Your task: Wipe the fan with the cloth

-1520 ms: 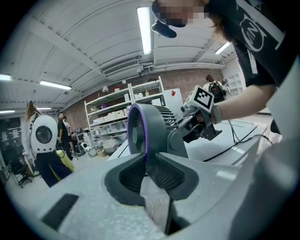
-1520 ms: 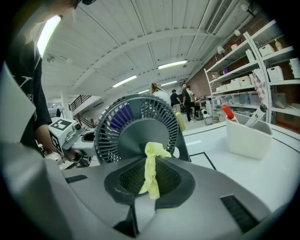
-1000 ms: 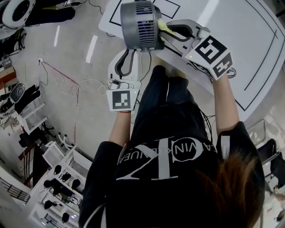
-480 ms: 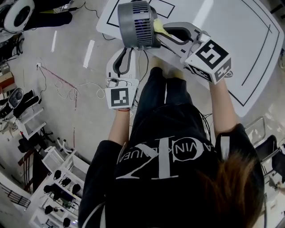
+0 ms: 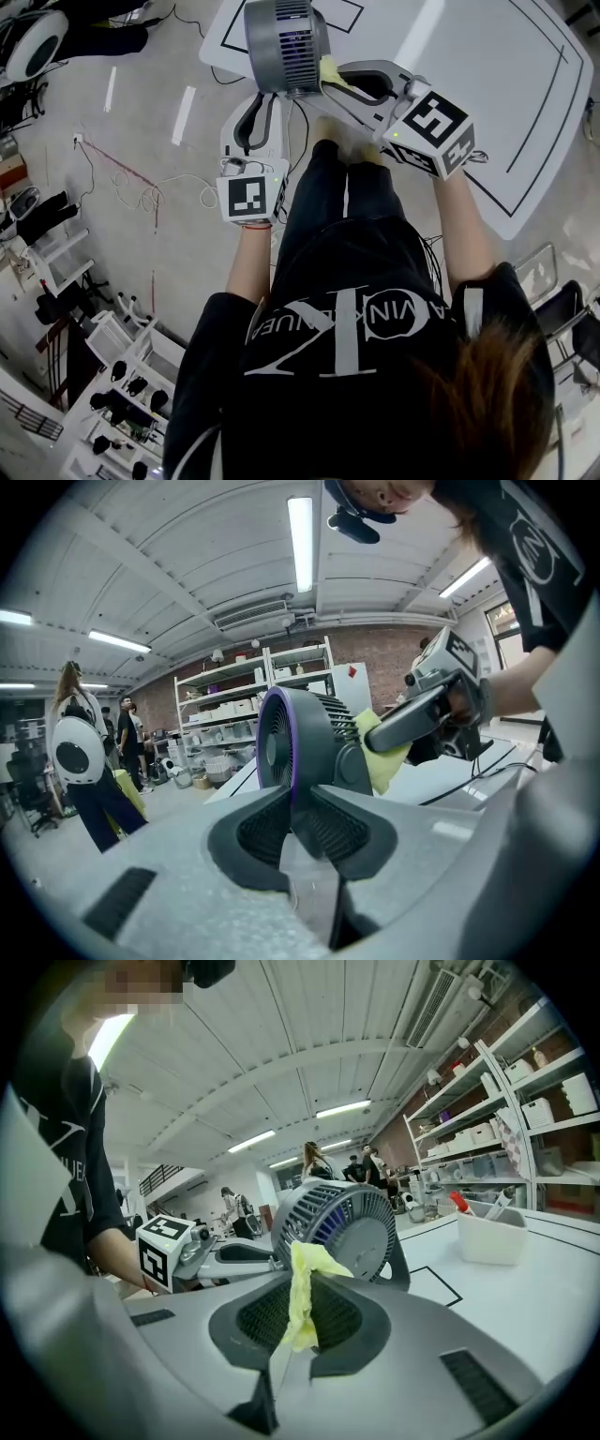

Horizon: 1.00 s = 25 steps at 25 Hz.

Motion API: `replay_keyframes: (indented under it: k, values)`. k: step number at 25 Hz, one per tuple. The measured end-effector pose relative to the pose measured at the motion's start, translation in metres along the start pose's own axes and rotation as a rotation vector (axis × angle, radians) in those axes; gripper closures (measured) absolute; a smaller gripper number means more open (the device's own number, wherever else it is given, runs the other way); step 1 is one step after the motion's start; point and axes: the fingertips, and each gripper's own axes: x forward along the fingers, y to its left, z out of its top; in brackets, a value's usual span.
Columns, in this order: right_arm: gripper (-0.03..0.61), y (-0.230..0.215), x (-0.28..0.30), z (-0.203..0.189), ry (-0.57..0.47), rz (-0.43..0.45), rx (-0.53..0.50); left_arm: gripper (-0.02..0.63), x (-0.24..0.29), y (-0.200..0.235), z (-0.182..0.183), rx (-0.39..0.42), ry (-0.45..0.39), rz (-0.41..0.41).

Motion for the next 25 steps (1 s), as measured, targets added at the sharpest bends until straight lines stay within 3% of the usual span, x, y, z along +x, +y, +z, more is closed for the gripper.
replay_keyframes:
  k: [6, 10, 14, 25]
  values:
    - [0.54, 0.015, 0.0, -0.009, 0.056, 0.03, -0.038, 0.543, 0.0, 0.002, 0.001, -0.041, 0.0, -0.026]
    - [0.54, 0.029, -0.01, -0.007, 0.071, 0.027, -0.094, 0.552, -0.01, -0.001, 0.012, -0.014, -0.039, -0.018]
    - [0.541, 0.03, -0.023, 0.003, 0.062, -0.048, -0.137, 0.604, -0.025, 0.005, 0.02, 0.0, -0.073, 0.026]
    - [0.541, 0.01, -0.065, 0.059, -0.087, -0.297, -0.185, 0.604, -0.056, 0.042, 0.056, -0.067, -0.181, 0.157]
